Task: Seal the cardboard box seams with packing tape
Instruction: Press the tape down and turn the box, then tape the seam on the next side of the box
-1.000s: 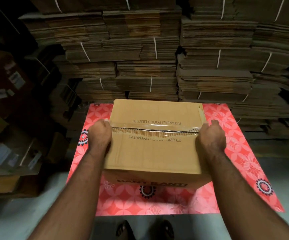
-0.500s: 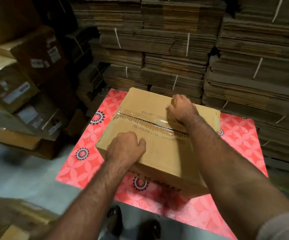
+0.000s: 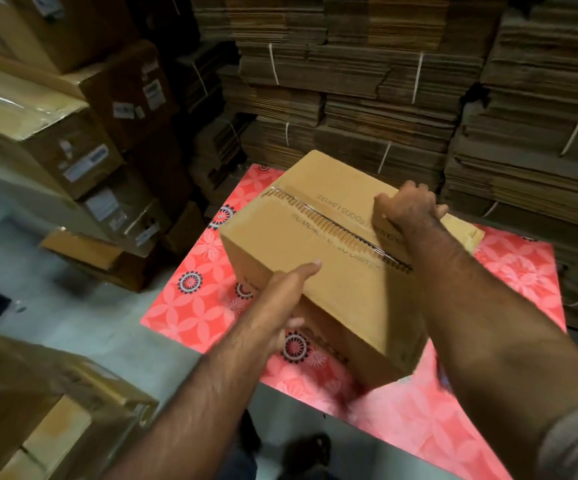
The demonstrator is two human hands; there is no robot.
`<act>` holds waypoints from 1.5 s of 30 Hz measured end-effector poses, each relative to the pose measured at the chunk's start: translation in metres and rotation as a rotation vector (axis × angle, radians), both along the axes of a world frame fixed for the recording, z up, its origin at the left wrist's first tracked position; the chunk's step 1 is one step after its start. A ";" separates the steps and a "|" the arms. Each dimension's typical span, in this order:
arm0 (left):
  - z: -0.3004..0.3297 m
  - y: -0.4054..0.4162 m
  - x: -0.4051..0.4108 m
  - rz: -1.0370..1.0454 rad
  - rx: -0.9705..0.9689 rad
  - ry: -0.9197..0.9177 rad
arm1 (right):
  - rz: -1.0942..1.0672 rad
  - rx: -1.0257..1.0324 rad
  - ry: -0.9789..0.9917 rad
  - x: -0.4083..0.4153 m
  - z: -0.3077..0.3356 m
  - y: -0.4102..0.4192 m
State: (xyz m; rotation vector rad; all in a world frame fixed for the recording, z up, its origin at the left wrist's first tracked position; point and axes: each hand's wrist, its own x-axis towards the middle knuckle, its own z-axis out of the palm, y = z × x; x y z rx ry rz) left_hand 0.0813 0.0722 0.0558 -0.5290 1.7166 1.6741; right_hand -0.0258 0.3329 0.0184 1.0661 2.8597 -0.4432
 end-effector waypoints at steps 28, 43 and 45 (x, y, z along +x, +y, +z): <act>-0.074 -0.048 -0.085 -0.770 -0.380 0.942 | -0.318 -0.218 0.355 0.224 -0.030 -0.098; -0.070 -0.035 -0.089 -0.628 -0.615 1.286 | -0.503 -0.247 0.563 0.260 -0.065 -0.056; -0.062 -0.022 -0.062 -0.581 -0.617 1.442 | -0.445 -0.226 0.394 0.274 -0.084 -0.034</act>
